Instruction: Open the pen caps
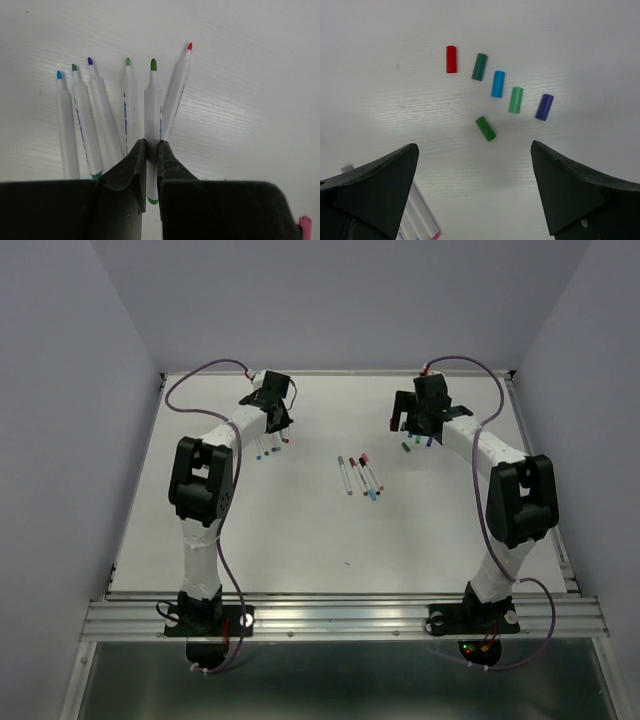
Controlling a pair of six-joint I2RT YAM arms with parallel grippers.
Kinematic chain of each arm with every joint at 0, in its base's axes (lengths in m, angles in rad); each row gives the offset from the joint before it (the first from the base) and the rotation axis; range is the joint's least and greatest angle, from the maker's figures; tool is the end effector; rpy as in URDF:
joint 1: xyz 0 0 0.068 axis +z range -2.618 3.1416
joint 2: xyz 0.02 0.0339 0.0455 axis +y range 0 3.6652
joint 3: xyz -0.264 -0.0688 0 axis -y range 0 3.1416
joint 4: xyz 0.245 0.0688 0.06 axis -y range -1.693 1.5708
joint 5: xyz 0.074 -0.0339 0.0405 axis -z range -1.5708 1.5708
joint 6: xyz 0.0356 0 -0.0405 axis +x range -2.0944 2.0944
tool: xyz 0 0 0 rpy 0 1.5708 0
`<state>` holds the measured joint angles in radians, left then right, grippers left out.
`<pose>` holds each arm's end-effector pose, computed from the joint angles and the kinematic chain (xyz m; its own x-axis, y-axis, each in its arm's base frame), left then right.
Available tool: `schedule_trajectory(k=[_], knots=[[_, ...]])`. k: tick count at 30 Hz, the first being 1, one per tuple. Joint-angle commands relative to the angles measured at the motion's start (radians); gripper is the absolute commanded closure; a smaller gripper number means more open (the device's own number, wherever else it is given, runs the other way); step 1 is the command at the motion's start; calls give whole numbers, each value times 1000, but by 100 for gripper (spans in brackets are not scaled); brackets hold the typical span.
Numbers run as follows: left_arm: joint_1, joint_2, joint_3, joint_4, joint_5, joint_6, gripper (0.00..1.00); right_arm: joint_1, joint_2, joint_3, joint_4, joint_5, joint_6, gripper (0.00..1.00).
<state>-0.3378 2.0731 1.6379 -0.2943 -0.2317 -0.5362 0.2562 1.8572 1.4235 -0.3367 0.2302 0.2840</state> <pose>0.4514 -0.1499 0.2236 -0.6229 -0.3082 -0.7191 -0.1828 0.9510 -0.2493 0.4084 0.0986 0.2426 -0.6715 0.1061 -0.7334 0.1040 0.9934 0.0485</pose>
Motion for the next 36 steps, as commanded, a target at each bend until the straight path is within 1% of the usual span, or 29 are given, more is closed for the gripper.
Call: schedule_trajectory(k=[1,5,6,8,11,13,17,18,20,22,23,26,27,29,31,32,33,36], knots=[[6,41,89,6,-23,24,100,3,-76,-32,10,3,0,0],[10,84,134,-14,-64,45,99,3,-121,-61,8,11,-5,0],[10,90,138,-16,-63,51,95,3,-131,-67,8,17,-6,0],[10,107,151,-16,-61,64,92,3,-139,-69,8,26,-8,0],[10,125,161,-32,-70,65,91,3,-145,-71,8,37,-9,0],[11,131,158,-42,-77,55,88,3,-150,-71,10,43,-12,0],[13,128,146,-40,-71,53,84,3,-150,-72,8,52,-12,0],[13,127,143,-36,-66,58,79,3,-150,-71,8,51,-12,0],[13,117,142,-32,-55,61,73,3,-148,-71,8,50,-12,0],[13,110,145,-43,-43,67,62,3,-147,-69,8,41,-14,0],[13,95,142,-43,-37,68,53,3,-147,-69,8,37,-16,0],[13,50,123,-31,-14,70,40,3,-148,-72,8,26,-14,0],[13,38,119,-28,-5,71,31,3,-151,-72,8,24,-13,0],[11,0,99,-22,6,76,26,3,-156,-74,8,26,-12,0],[8,-31,76,-22,18,74,19,3,-167,-78,8,26,-9,0],[5,-63,63,-22,22,74,3,3,-171,-81,10,26,-6,0],[-3,-80,51,-20,26,73,1,3,-177,-84,10,29,-3,0],[-26,-152,-28,4,64,67,1,3,-194,-103,10,40,17,0]])
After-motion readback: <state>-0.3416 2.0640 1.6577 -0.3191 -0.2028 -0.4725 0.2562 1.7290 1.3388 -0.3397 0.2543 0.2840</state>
